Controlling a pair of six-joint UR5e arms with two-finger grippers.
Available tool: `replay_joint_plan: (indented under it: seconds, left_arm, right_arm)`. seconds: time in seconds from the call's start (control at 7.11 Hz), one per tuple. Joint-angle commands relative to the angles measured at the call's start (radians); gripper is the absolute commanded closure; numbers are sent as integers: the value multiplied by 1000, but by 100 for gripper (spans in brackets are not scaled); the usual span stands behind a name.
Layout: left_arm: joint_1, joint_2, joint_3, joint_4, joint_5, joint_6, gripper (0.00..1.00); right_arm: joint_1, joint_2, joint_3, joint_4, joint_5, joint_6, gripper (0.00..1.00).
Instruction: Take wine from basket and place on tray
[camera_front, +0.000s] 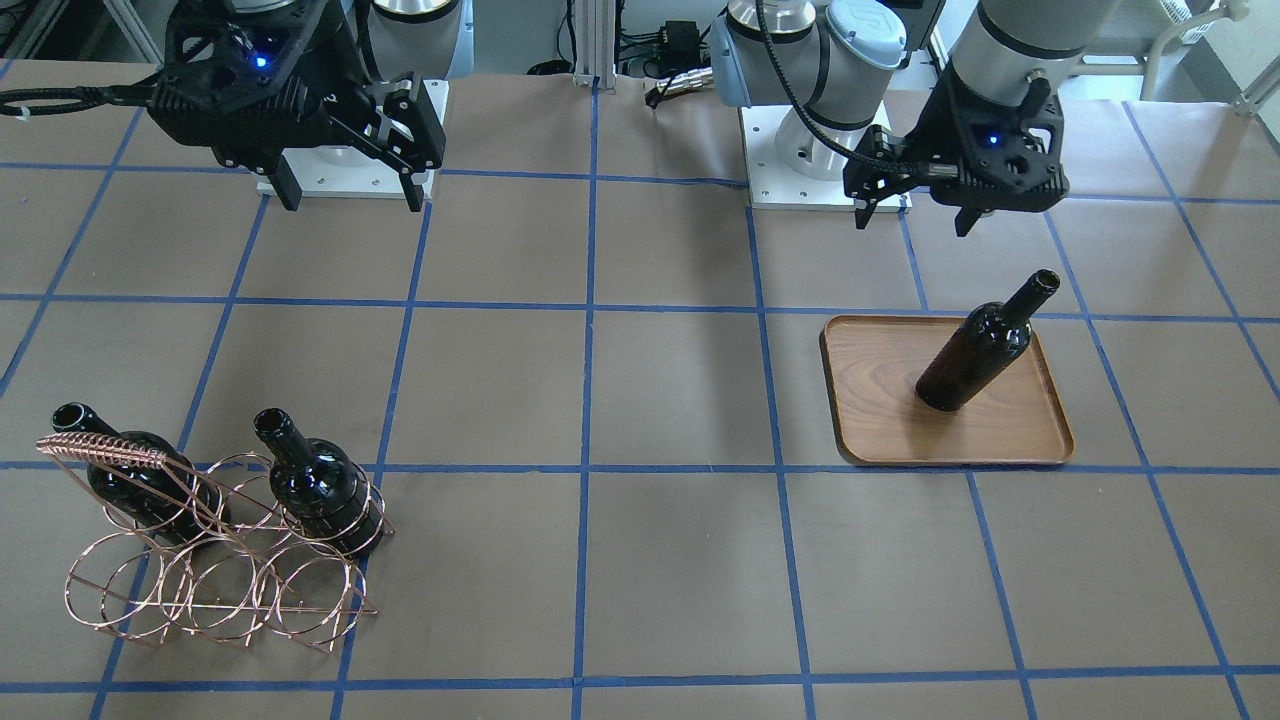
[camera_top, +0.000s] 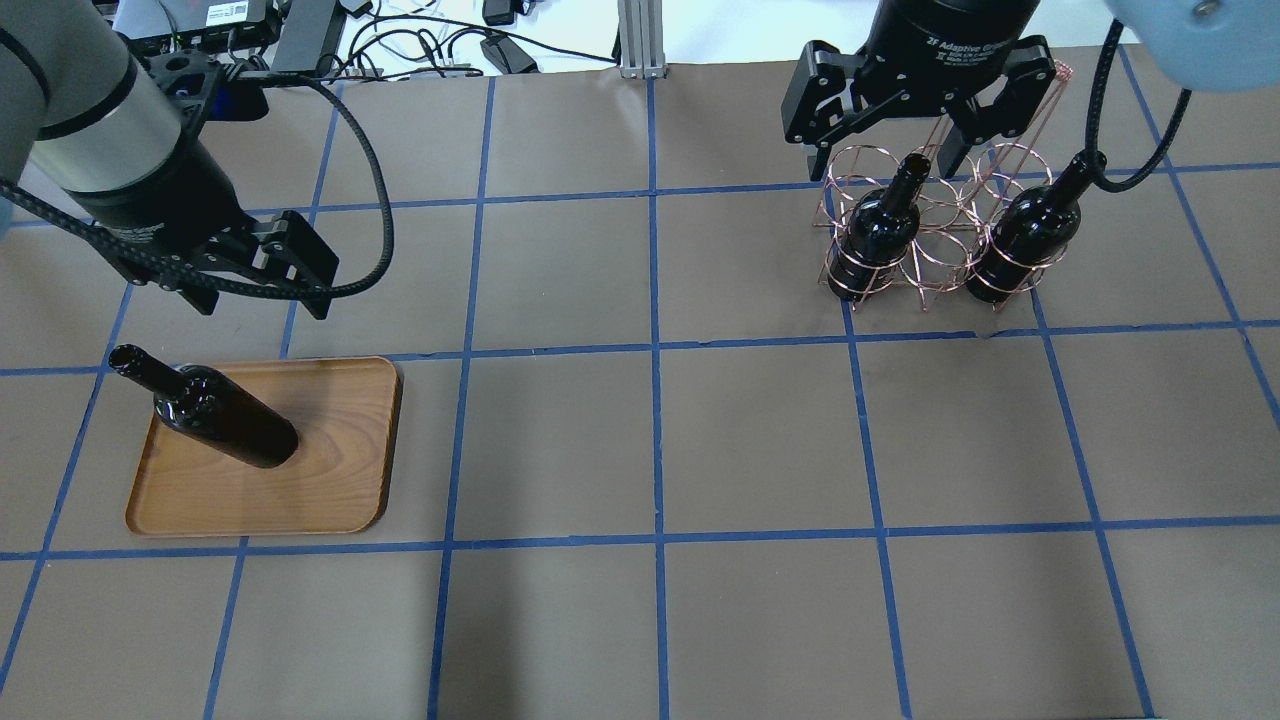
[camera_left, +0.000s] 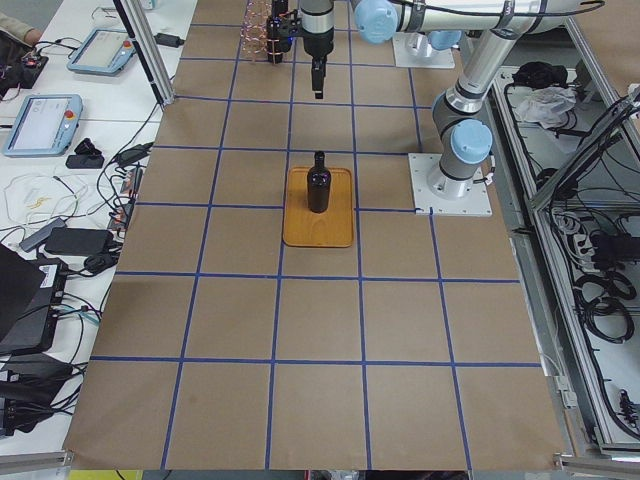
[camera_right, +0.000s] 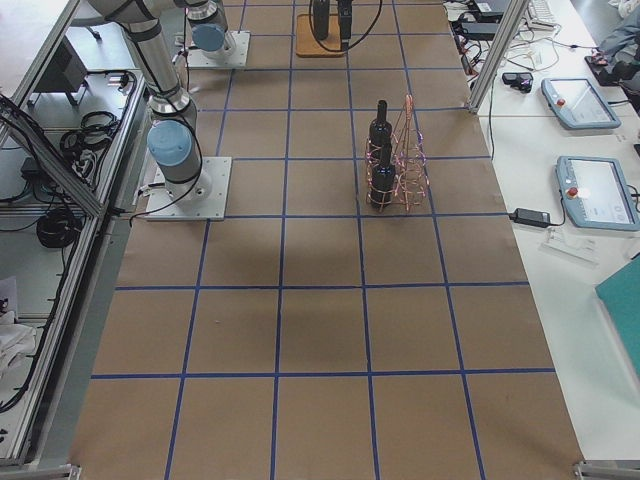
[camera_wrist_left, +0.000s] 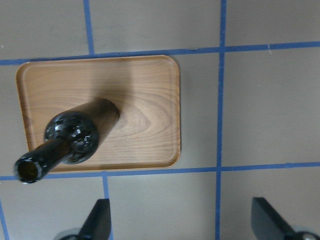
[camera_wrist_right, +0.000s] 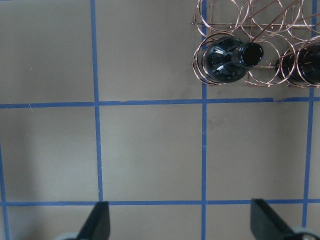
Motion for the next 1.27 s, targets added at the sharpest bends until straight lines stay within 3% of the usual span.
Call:
replay_joint_plan:
  seconds: [0.0,0.28,1.12]
  left_arm:
    - [-57,24,0,5,-5,-68,0]
    - [-68,53,7,-9,-58,-74,0]
    - [-68,66,1,-30,-64,-74,0]
  right_arm:
    - [0,0,-1,0,0,-1,0]
    - [0,0,-1,-2,0,-1,0]
    - [0,-1,1,0,-3,-5,0]
